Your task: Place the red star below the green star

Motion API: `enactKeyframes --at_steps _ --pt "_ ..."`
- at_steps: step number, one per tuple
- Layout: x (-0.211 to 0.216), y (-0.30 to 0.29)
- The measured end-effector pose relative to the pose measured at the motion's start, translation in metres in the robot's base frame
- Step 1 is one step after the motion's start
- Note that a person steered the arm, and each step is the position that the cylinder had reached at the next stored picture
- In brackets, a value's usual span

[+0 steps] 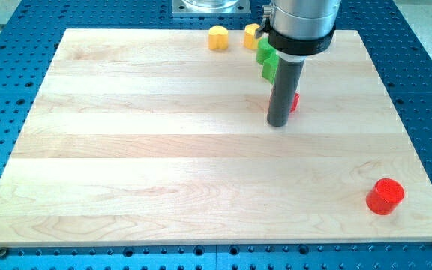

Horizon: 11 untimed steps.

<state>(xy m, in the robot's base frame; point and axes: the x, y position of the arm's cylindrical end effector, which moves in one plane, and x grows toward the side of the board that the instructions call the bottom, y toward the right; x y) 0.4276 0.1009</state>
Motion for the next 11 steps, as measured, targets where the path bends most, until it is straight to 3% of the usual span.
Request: enactKeyframes --at_steps 1,3,4,6,7,8,9,10,11 --pt "-0.007 0.0" --pt "-0.003 0.055" --pt "-0.013 0.023" --pt "-0.023 0.02" --pt "0.012 0.095" --pt "0.047 0.211" --pt "0.089 0.242" --pt "0.155 0.207" --pt "0.189 0.169"
